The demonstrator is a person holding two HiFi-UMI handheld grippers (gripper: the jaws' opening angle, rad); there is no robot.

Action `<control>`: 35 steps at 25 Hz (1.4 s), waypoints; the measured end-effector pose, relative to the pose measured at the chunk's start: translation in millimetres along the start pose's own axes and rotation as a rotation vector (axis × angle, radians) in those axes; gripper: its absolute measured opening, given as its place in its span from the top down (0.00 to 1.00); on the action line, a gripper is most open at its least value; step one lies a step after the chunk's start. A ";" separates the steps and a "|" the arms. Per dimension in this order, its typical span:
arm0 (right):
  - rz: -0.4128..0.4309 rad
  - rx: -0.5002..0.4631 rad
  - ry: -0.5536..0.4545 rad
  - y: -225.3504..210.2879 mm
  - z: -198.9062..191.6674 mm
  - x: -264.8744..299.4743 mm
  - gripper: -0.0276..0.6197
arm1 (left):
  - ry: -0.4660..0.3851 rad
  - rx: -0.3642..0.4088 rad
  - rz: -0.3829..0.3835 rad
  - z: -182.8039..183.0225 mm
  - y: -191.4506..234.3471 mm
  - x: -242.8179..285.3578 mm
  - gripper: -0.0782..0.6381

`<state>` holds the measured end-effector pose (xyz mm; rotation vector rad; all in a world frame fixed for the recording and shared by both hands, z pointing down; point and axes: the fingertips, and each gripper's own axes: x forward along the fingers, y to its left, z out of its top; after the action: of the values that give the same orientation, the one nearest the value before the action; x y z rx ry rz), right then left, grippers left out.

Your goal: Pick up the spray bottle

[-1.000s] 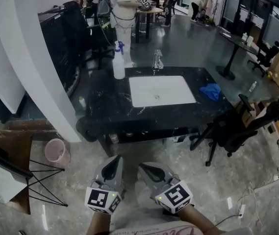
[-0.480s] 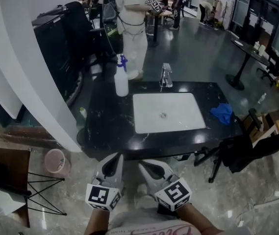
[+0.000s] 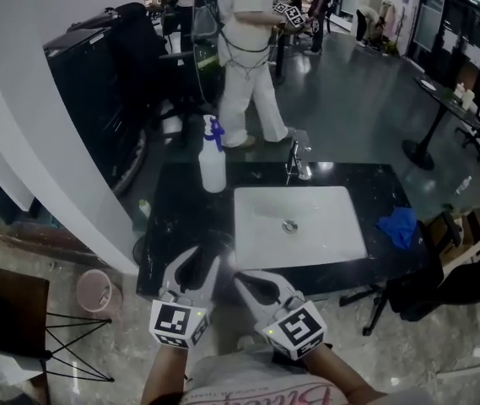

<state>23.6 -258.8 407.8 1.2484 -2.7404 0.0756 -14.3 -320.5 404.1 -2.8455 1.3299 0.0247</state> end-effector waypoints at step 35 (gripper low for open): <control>-0.109 0.129 0.155 -119.8 -31.1 88.2 0.95 | 0.251 0.001 0.035 -104.0 157.4 283.3 0.11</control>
<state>59.7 -400.3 449.9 1.3602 -2.5665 0.3290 48.2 -639.6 505.0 -2.9009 1.4164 -0.3443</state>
